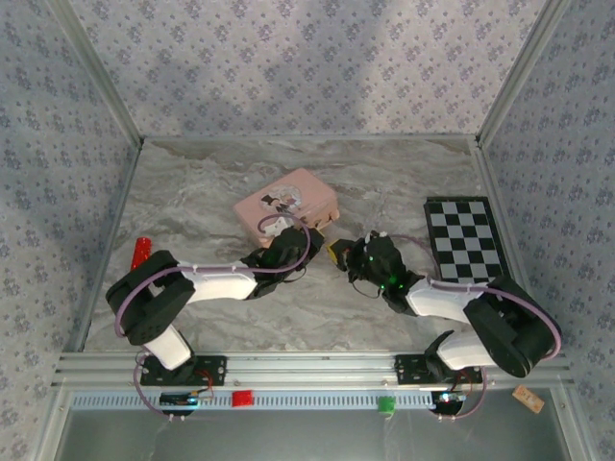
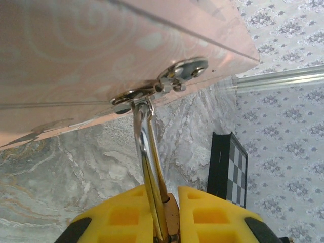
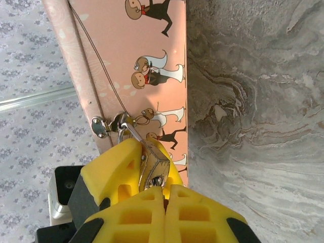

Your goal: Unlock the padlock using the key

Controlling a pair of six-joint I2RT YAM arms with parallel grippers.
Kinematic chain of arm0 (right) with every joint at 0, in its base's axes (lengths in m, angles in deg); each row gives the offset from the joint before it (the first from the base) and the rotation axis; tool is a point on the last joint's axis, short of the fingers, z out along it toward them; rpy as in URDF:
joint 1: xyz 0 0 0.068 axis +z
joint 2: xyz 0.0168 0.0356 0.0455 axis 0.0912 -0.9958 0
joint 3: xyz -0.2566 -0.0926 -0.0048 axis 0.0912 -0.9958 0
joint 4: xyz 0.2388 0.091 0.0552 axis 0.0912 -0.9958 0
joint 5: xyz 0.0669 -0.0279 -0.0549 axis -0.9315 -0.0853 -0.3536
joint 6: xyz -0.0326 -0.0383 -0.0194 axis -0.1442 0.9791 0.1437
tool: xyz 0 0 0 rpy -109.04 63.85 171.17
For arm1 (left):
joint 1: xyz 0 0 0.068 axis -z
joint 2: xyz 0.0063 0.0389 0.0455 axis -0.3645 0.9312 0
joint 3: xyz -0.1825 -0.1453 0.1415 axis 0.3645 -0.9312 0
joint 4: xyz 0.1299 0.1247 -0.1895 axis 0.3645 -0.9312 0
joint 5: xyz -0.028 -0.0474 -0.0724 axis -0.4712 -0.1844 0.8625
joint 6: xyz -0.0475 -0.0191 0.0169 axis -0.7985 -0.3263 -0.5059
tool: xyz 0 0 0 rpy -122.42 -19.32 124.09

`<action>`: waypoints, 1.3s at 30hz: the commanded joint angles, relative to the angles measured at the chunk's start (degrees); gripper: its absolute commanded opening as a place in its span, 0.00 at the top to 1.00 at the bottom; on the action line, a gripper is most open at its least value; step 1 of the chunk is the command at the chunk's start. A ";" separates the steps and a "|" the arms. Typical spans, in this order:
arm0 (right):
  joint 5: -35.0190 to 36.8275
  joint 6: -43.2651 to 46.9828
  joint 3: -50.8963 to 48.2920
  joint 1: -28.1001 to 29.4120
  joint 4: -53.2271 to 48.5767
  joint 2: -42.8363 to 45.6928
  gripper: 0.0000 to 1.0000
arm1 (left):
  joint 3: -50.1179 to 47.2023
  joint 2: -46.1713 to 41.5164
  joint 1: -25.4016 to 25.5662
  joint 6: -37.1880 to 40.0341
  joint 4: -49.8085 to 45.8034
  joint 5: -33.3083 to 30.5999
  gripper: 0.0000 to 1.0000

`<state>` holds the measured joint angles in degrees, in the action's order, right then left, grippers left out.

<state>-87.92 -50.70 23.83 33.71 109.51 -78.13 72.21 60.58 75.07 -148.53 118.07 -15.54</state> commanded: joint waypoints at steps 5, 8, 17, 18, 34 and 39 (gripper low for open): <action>0.00 1.14 -0.43 -1.13 3.29 -0.76 1.00 | 0.17 -2.41 2.03 1.01 7.55 7.02 1.00; -0.07 1.55 -0.98 -1.91 2.78 -0.75 1.00 | 0.04 -2.72 2.05 1.09 7.33 7.07 1.00; -0.54 2.97 -2.08 -3.65 0.89 0.36 1.00 | -0.58 -2.98 2.03 0.83 7.25 6.47 1.00; -0.47 3.19 -2.12 -3.73 0.17 0.81 1.00 | -0.71 -2.99 1.98 0.83 7.25 6.29 1.00; -0.12 4.44 -1.37 -4.22 -4.39 3.31 1.00 | 0.01 -2.49 1.86 1.18 6.42 6.55 1.00; -1.93 4.87 2.66 -2.73 -3.00 2.35 1.00 | 1.38 -1.03 1.90 1.58 5.89 8.02 1.00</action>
<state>-92.14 -46.79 22.71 31.13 105.10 -75.16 71.27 60.58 75.81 -147.88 119.27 -12.55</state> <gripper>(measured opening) 0.048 0.142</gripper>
